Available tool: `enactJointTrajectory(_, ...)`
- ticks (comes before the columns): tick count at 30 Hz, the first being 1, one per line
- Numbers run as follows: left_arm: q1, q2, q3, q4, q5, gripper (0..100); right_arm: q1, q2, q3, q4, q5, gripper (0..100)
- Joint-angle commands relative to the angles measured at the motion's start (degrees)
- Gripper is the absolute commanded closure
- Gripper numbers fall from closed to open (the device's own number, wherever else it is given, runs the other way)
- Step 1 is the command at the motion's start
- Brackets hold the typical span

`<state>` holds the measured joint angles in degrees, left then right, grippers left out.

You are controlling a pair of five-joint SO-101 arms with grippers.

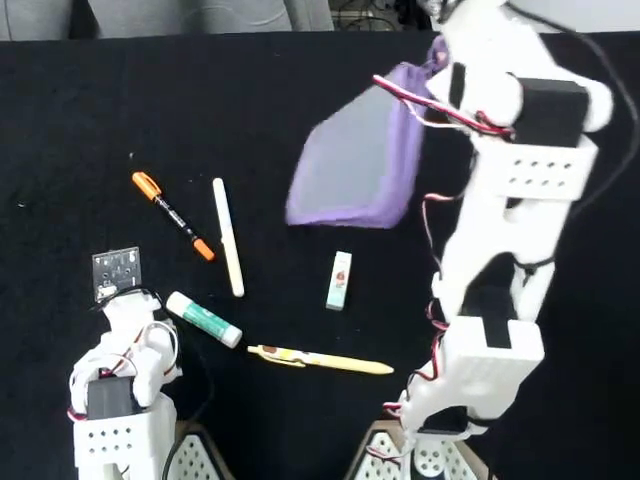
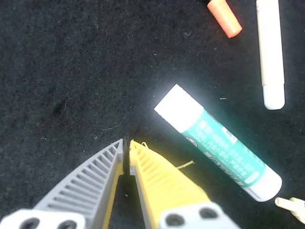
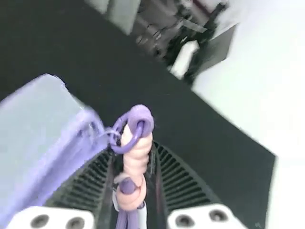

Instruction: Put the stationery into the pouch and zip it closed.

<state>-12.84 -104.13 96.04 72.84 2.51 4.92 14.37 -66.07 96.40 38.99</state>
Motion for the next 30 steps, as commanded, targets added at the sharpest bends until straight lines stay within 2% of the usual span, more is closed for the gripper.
enactJointTrajectory(1,0.22,-0.26,1.36,0.26,0.00,97,2.11,-0.31,-3.82,-6.24,0.35,98.8)
enactJointTrajectory(7,0.22,-0.26,1.36,0.26,0.00,97,2.37,-0.22,-1.19,-15.47,0.00,98.8)
enactJointTrajectory(10,0.22,-0.26,1.36,0.26,0.00,97,0.88,-0.31,1.54,-16.00,-0.09,98.7)
enactJointTrajectory(18,0.22,-0.26,1.36,0.26,0.00,97,-4.31,-0.31,9.27,-4.57,0.35,98.7)
enactJointTrajectory(23,0.22,-0.26,1.36,0.26,0.00,97,-10.46,-0.75,9.89,3.78,0.00,98.7)
enactJointTrajectory(30,0.22,-0.26,1.36,0.26,0.00,97,-14.42,-3.38,15.08,4.84,-5.54,98.7)
